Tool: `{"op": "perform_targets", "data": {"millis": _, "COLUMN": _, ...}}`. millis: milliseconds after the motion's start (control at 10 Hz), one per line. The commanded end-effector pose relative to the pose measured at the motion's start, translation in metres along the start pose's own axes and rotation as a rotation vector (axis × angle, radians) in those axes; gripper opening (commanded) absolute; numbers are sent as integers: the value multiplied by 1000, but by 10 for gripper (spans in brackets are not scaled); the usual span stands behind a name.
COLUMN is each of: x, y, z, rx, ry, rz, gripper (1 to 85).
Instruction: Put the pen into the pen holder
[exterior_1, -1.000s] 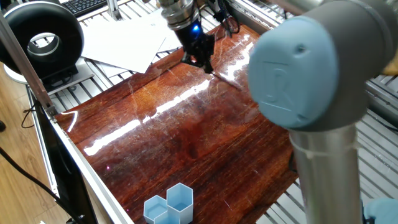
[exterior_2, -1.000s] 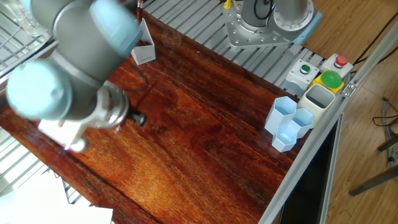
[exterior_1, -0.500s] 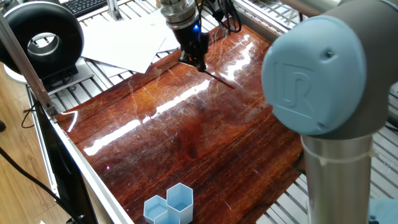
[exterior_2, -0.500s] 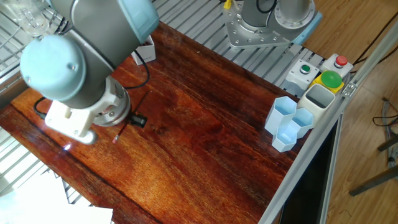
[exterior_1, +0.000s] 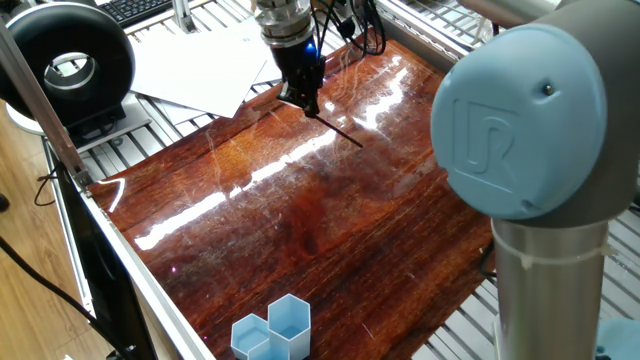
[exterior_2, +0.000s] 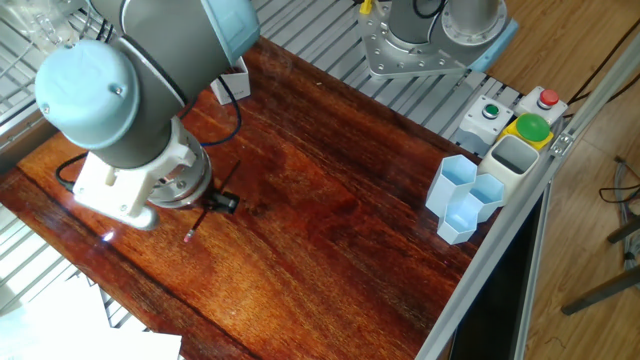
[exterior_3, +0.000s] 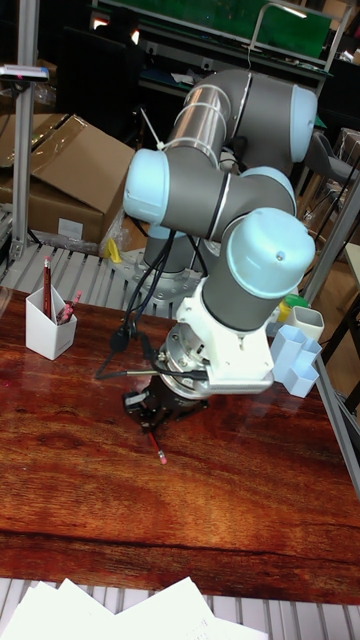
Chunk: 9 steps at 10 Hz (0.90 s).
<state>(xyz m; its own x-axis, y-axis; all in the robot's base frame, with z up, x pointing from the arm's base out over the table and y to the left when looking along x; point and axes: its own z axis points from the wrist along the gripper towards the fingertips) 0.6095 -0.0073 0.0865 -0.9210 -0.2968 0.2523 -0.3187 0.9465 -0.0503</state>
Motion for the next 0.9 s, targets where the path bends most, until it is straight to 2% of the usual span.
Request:
{"op": "perform_targets", "data": {"millis": 0, "x": 38, "y": -7, "z": -26, "rx": -16, "ry": 51, "rz": -94, "gripper": 10}}
{"op": "perform_targets", "data": {"millis": 100, "x": 64, "y": -21, "z": -40, "rx": -19, "ry": 63, "rz": -142, "gripper": 10}}
{"op": "perform_targets", "data": {"millis": 200, "x": 88, "y": -37, "z": -46, "rx": -20, "ry": 60, "rz": -184, "gripper": 10}}
{"op": "perform_targets", "data": {"millis": 300, "x": 103, "y": -59, "z": -47, "rx": 17, "ry": 59, "rz": -217, "gripper": 10}}
{"op": "perform_targets", "data": {"millis": 400, "x": 110, "y": -67, "z": -43, "rx": 17, "ry": 41, "rz": -225, "gripper": 10}}
{"op": "perform_targets", "data": {"millis": 500, "x": 110, "y": -67, "z": -38, "rx": 1, "ry": 19, "rz": -230, "gripper": 10}}
{"op": "perform_targets", "data": {"millis": 600, "x": 104, "y": -61, "z": -37, "rx": -7, "ry": 22, "rz": -211, "gripper": 10}}
{"op": "perform_targets", "data": {"millis": 800, "x": 65, "y": -29, "z": -33, "rx": -10, "ry": 17, "rz": -145, "gripper": 10}}
